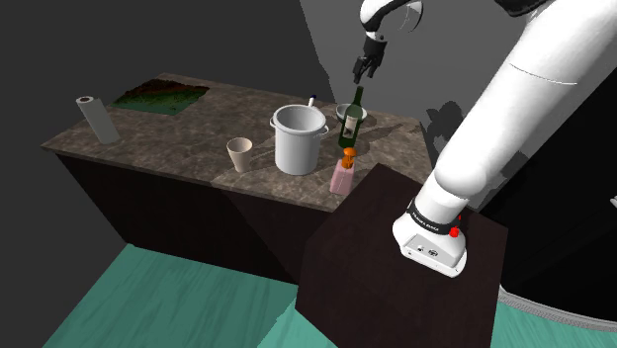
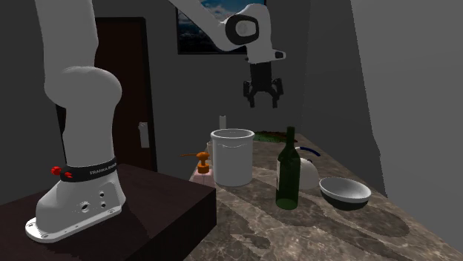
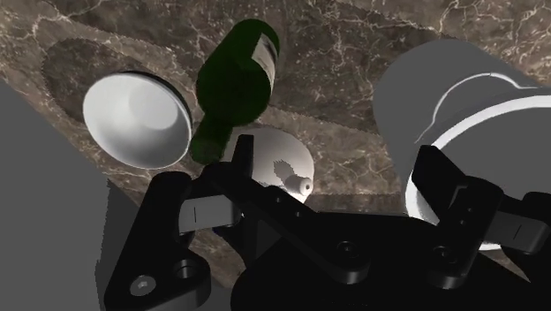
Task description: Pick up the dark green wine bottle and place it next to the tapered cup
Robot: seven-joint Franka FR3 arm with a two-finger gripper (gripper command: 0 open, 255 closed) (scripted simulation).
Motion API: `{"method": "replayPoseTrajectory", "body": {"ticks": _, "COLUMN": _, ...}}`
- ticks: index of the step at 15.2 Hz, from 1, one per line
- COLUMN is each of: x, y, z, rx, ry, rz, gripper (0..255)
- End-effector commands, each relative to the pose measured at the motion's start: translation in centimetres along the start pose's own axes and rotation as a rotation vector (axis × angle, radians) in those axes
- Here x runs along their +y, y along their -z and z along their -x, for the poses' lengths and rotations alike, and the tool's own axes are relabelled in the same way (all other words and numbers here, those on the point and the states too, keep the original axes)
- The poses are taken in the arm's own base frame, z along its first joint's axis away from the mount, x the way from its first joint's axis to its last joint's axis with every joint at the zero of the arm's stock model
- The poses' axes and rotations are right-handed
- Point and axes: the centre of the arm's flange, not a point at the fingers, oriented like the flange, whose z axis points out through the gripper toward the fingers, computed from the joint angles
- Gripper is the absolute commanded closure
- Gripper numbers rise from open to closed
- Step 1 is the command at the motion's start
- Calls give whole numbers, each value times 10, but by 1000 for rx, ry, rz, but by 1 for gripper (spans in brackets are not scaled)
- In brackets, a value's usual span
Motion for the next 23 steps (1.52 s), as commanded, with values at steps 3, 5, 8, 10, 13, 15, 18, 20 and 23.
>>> {"method": "replayPoseTrajectory", "body": {"ticks": 3, "x": 39, "y": -34, "z": -14, "rx": -6, "ry": 3, "rz": -5, "gripper": 0}}
{"method": "replayPoseTrajectory", "body": {"ticks": 5, "x": 59, "y": -51, "z": -22, "rx": -10, "ry": 4, "rz": -8, "gripper": 0}}
{"method": "replayPoseTrajectory", "body": {"ticks": 8, "x": 89, "y": -75, "z": -34, "rx": -15, "ry": 5, "rz": -12, "gripper": 0}}
{"method": "replayPoseTrajectory", "body": {"ticks": 10, "x": 89, "y": -86, "z": -34, "rx": -15, "ry": 5, "rz": -12, "gripper": 0}}
{"method": "replayPoseTrajectory", "body": {"ticks": 13, "x": 88, "y": -102, "z": -33, "rx": -15, "ry": 5, "rz": -12, "gripper": 0}}
{"method": "replayPoseTrajectory", "body": {"ticks": 15, "x": 88, "y": -112, "z": -33, "rx": -15, "ry": 5, "rz": -12, "gripper": 0}}
{"method": "replayPoseTrajectory", "body": {"ticks": 18, "x": 88, "y": -115, "z": -33, "rx": -15, "ry": 5, "rz": -12, "gripper": 0}}
{"method": "replayPoseTrajectory", "body": {"ticks": 20, "x": 88, "y": -115, "z": -33, "rx": -15, "ry": 5, "rz": -12, "gripper": 0}}
{"method": "replayPoseTrajectory", "body": {"ticks": 23, "x": 88, "y": -115, "z": -33, "rx": -15, "ry": 5, "rz": -12, "gripper": 0}}
